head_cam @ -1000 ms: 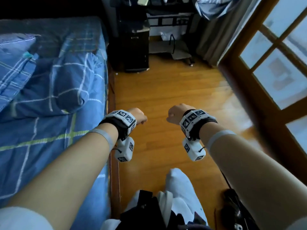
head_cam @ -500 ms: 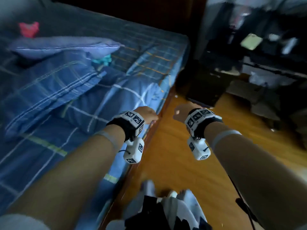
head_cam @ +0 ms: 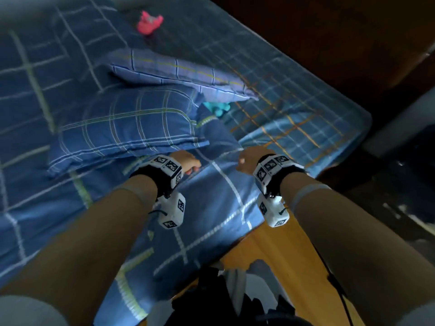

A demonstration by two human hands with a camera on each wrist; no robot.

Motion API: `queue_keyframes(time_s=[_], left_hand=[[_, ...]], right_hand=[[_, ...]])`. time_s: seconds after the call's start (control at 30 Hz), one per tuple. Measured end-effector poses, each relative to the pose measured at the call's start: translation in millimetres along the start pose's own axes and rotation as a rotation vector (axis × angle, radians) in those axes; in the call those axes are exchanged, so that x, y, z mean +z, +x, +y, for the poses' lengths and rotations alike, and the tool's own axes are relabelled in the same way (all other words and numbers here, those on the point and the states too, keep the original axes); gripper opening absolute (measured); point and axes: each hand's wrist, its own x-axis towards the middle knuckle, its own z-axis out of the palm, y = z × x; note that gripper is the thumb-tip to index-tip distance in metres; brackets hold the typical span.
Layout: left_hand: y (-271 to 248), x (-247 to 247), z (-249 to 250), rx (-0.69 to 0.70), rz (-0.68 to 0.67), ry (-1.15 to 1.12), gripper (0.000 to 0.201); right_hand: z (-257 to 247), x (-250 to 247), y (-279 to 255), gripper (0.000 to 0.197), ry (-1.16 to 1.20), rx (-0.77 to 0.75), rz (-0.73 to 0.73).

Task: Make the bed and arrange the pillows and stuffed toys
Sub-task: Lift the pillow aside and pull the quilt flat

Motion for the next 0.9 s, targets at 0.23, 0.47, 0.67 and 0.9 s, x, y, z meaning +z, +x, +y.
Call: queue_keyframes(time_s=[0.23,0.47,0.67,0.9], left_hand=[[76,-22,-6,-0.231,0.103,-0.440,0.027],[148,-13,-48,-0.632,0.353,-1.005,0.074],[185,-31,-46,-0.587,0.575,-1.324,0.113],[121,-127,-115,-0.354,1.000,-0.969,0.069]], right_hand=[[15,-31,120,0.032,0.030,-0.112,-0.073],[2,-15,214,0.036,0.074,-0.237,-0.163],[-17,1,243,0.082,0.172,-0.523,-0.155],[-66,-24,258,0.095,0.160,-0.540,-0.122]])
